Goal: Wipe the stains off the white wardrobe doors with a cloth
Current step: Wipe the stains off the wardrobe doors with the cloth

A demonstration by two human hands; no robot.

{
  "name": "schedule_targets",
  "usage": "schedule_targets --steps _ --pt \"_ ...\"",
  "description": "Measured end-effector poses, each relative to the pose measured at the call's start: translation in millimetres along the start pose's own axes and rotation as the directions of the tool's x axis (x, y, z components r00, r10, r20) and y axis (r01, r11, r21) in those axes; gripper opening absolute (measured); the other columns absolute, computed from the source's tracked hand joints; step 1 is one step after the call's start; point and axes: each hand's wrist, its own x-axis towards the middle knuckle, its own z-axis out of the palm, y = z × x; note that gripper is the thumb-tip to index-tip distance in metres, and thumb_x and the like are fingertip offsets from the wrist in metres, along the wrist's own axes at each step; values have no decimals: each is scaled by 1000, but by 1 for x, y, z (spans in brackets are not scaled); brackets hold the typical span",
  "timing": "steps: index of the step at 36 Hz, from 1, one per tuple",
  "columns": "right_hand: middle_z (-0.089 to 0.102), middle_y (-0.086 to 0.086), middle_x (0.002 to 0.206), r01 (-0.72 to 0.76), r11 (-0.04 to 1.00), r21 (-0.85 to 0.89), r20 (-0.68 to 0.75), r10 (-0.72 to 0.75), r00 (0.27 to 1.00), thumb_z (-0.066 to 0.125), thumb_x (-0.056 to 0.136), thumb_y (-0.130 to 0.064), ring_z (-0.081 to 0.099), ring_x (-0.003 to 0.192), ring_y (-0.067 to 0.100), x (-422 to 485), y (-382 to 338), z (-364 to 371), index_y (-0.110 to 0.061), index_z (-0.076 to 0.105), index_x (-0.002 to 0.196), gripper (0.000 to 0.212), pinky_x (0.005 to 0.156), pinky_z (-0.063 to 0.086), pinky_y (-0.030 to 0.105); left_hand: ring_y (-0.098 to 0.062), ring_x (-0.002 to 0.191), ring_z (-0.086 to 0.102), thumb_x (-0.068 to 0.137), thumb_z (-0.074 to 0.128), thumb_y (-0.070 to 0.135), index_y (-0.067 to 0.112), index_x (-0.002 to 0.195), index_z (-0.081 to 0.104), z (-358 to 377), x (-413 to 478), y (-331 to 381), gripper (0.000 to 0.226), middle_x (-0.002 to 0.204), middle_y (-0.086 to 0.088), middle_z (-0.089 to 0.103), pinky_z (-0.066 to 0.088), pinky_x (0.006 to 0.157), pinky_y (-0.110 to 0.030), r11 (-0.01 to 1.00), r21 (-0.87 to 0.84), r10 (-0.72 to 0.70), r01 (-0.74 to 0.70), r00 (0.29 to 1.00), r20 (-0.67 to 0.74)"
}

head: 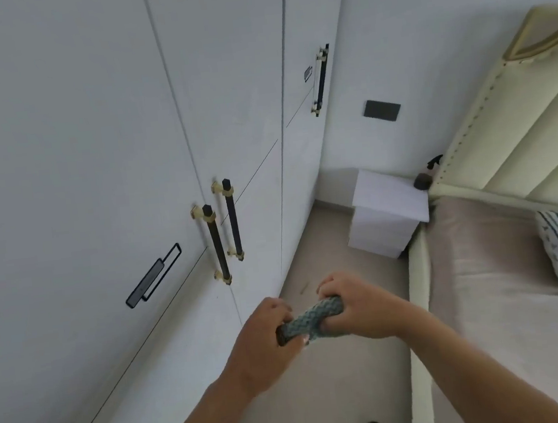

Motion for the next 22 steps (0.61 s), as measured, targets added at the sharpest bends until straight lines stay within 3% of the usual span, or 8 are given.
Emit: schedule_targets --steps 2,4,6,9,13,15,18,22 --pt "70 13 94 -17 841 540 -5 23 1000 78 74 -15 64 83 17 19 19 -12 -5 67 92 24 77 55 39 -5 65 55 87 71 42 20 85 60 2 14 12 24 79 3 63 46 57 -26 987 -155 -44 33 996 -71" --pt "67 20 100 -101 399 911 104 15 994 77 72 -9 66 90 27 52 45 -17 -1 62 102 34 77 56 38 -6 60 56 94 74 23 15 85 61 8 39 20 18 72 1 64 45 54 -22 958 -280 -116 66 980 -165" --pt "62 20 111 -248 -23 968 247 -40 968 81 73 -13 64 93 28 86 70 -11 -5 58 112 46 70 57 34 -6 64 61 95 74 17 17 85 64 20 69 28 14 73 6 67 49 56 -21 938 -330 -207 110 938 -277" --pt "66 16 114 -332 -368 869 353 -10 936 83 80 -28 69 82 21 115 81 8 -2 67 114 46 58 59 24 -3 64 60 94 75 22 20 85 66 34 97 27 13 72 10 67 47 58 -19 925 -335 -305 179 876 -373" --pt "68 7 109 -364 -444 818 370 -78 926 94 65 -39 66 69 12 143 101 6 -9 67 124 72 41 46 19 -4 55 55 94 74 17 18 82 64 60 136 31 16 67 6 64 43 53 -19 885 -385 -448 263 711 -543" --pt "70 6 103 -408 -395 823 409 -88 908 83 78 -34 66 66 10 151 105 -5 -7 63 129 61 37 40 17 -6 53 56 95 73 16 15 84 65 67 146 34 13 67 3 65 44 52 -20 855 -430 -507 291 648 -568" --pt "70 19 106 -486 -323 812 474 -118 872 61 94 -22 71 69 19 162 103 -27 4 63 126 41 42 50 20 -6 52 57 95 74 19 16 87 67 72 153 40 10 69 2 67 43 51 -19 840 -417 -534 347 662 -526" --pt "69 19 100 -519 -258 815 499 -145 855 63 92 -16 72 83 27 183 99 -45 2 63 119 33 52 58 25 -8 60 61 94 74 21 23 90 69 70 166 34 7 74 6 70 45 56 -21 841 -378 -539 387 670 -511"
